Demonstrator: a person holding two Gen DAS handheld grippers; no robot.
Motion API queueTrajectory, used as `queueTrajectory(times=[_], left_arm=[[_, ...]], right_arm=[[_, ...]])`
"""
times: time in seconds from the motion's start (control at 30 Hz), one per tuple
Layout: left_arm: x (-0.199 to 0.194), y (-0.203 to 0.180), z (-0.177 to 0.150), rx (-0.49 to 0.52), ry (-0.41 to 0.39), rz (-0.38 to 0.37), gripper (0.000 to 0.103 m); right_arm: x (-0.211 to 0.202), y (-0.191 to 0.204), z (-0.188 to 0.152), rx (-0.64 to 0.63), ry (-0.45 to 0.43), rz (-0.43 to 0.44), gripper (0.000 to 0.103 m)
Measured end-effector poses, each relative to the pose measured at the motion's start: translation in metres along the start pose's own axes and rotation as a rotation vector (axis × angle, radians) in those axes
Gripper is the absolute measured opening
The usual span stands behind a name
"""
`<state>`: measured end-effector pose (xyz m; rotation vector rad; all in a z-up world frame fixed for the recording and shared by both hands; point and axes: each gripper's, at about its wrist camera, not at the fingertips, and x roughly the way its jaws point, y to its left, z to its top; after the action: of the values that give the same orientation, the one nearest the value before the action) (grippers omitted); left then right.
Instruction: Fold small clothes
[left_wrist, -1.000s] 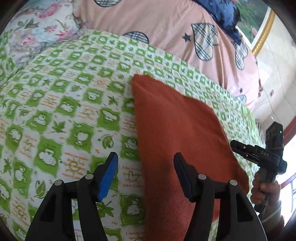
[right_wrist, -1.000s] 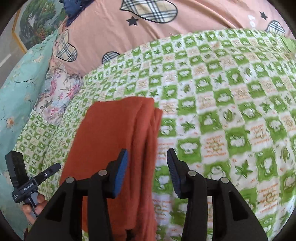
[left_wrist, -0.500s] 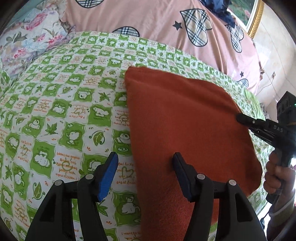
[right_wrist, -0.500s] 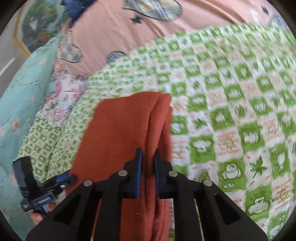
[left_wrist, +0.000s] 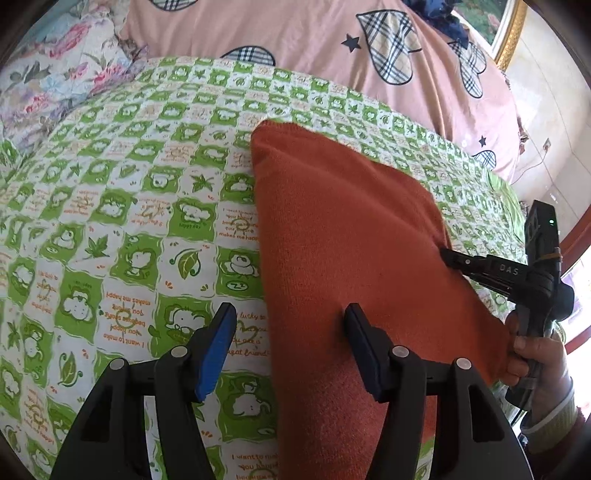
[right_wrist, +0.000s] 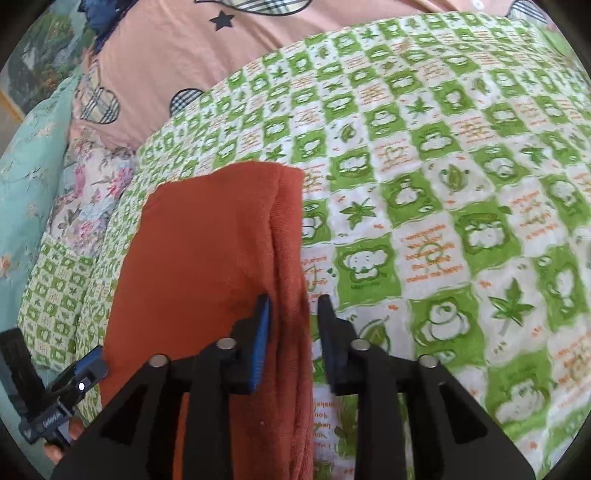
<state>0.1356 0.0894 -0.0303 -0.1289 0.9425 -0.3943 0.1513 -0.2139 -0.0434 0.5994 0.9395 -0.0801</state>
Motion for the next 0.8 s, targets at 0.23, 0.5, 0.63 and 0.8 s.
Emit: queueTrajectory(times=[0.23, 0.5, 0.63, 0.8], left_arm=[[-0.041, -0.017, -0.001, 0.059, -0.097, -0.198, 0.060], [-0.014, -0.029, -0.025, 0.107, 0.052, -0.250, 0.055], [-0.003, -0.026, -0.041, 0.108, 0.089, -0.241, 0.048], [-0.012, -0.024, -0.041, 0.089, 0.061, -0.242, 0.048]], right_arm=[[-0.024, 0.049, 0.027, -0.069, -0.059, 0.159, 0.031], [0.055, 0.023, 0.058, 0.036, 0.025, 0.070, 0.000], [0.044, 0.016, 0.056, 0.057, 0.015, 0.067, 0.003], [-0.003, 0.032, 0.029, -0.031, -0.006, 0.125, 0.004]])
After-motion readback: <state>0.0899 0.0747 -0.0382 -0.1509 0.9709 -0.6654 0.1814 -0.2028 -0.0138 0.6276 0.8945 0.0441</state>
